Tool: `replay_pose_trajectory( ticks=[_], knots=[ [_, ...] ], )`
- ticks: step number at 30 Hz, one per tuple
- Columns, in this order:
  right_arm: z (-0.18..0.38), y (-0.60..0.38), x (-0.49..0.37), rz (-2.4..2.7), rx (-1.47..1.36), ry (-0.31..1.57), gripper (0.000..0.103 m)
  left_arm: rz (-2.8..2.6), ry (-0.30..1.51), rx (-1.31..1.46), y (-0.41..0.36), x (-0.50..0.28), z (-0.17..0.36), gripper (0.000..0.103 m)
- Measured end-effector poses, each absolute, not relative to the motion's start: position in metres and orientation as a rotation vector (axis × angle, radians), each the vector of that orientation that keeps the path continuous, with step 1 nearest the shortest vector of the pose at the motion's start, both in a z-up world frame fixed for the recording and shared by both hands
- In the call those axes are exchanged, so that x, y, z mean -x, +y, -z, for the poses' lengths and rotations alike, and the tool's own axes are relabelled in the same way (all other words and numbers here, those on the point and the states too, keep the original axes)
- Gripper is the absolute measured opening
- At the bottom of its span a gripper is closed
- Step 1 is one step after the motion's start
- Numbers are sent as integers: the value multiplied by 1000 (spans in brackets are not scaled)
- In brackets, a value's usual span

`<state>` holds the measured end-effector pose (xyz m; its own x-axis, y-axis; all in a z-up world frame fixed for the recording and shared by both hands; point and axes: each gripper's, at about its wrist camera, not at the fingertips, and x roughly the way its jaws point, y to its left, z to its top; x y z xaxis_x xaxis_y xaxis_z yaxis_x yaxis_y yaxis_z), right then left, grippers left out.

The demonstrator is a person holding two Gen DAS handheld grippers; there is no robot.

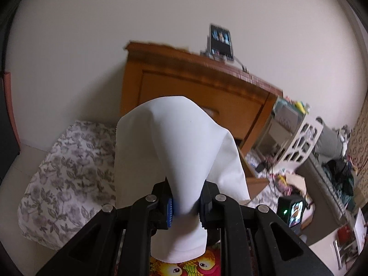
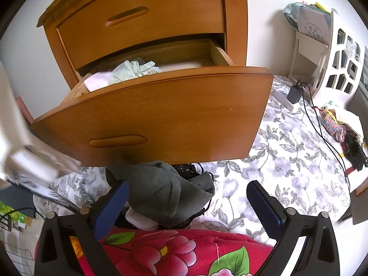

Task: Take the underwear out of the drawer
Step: 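Carry the white garment down toward the clothes pile with the left tool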

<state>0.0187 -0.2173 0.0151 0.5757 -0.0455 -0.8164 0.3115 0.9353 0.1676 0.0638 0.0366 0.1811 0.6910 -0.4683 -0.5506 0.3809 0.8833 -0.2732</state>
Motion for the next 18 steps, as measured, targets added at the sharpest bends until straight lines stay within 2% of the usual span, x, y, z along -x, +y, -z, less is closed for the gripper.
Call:
replay_pose_trajectory(
  ticks=[18],
  knots=[
    [-18, -222, -12, 219, -341, 918, 103, 507, 956, 57, -39, -95, -53, 18]
  ],
)
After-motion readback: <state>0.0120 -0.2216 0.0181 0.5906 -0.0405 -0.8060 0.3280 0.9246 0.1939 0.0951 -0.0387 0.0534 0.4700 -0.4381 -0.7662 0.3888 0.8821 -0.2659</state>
